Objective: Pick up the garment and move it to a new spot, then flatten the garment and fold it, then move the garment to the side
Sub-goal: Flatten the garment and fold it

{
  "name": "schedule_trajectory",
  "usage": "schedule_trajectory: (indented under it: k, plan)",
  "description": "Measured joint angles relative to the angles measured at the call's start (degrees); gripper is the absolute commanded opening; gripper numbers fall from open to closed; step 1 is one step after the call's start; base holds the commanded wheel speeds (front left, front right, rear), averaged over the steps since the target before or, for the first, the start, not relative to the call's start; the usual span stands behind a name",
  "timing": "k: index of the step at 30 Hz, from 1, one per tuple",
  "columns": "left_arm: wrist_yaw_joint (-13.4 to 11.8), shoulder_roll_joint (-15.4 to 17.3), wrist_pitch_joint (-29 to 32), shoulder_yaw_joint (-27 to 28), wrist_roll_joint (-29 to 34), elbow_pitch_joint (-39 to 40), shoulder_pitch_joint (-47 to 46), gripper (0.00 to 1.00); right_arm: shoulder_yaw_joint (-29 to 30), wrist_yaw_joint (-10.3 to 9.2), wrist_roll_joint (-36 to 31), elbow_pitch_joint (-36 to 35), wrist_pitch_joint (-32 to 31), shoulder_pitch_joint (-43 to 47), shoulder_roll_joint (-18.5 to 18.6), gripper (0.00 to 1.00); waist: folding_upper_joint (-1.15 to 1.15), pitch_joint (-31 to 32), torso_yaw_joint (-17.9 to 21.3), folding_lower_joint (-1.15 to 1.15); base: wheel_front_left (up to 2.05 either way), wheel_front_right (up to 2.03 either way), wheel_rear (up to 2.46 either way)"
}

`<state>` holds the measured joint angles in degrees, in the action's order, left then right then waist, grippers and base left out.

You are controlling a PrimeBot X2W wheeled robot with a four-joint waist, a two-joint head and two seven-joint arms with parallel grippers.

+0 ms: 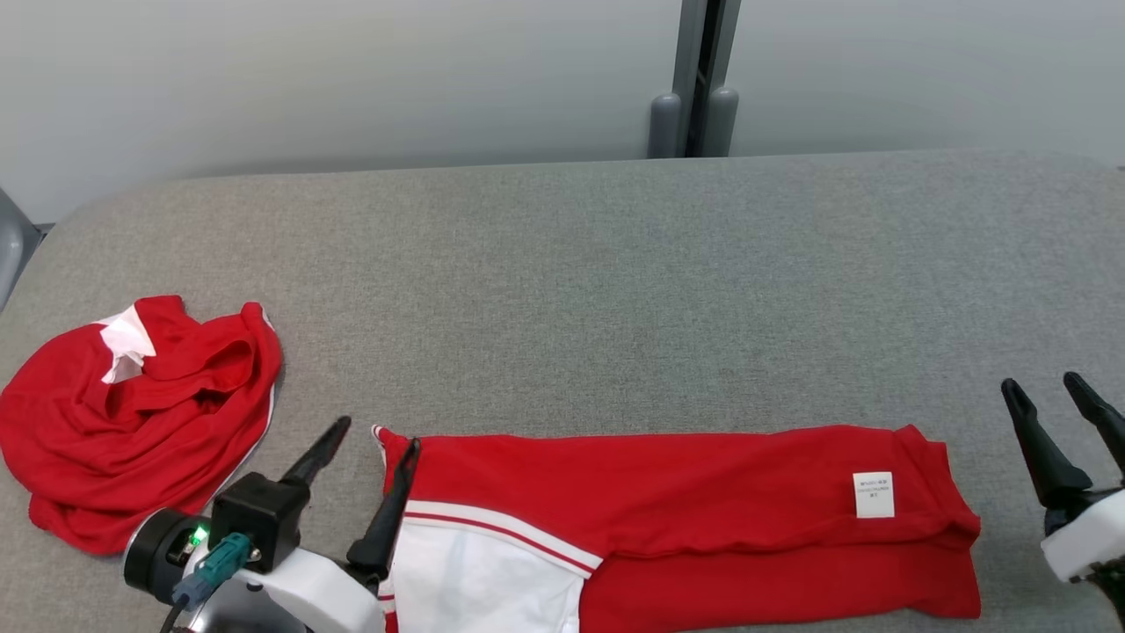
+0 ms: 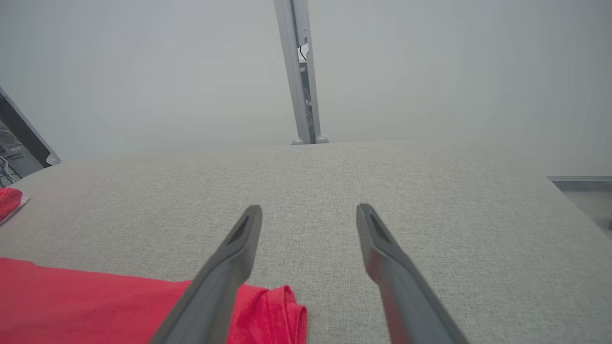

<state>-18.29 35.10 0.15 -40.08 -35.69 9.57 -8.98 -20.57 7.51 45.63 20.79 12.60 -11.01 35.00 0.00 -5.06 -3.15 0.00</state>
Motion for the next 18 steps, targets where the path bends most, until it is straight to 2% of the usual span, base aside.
schedule_trajectory:
  k: [8, 15, 18]
  plan:
    - [-0.77, -5.94, -11.04, 3.38, -1.25, -6.47, 0.04, 1.00, 6.27, -0.01, -5.66, -1.79, 1.76, 1.93, -8.15, 1.00, 0.00, 1.41, 1.22, 0.00, 0.00, 0.00, 0.00]
    - [0.65, -10.16, -14.40, 4.59, -1.63, -13.55, 0.32, 1.00, 9.27, -0.01, -7.76, 1.48, 1.31, 4.61, -14.52, 1.00, 0.00, 1.43, 1.90, 0.00, 0.00, 0.00, 0.00]
    - [1.76, -11.78, -14.88, 4.75, -1.08, -15.74, 0.30, 1.00, 9.27, -0.01, -5.19, 4.32, -2.56, 5.04, -17.11, 1.00, 0.00, 1.21, 1.94, 0.00, 0.00, 0.00, 0.00]
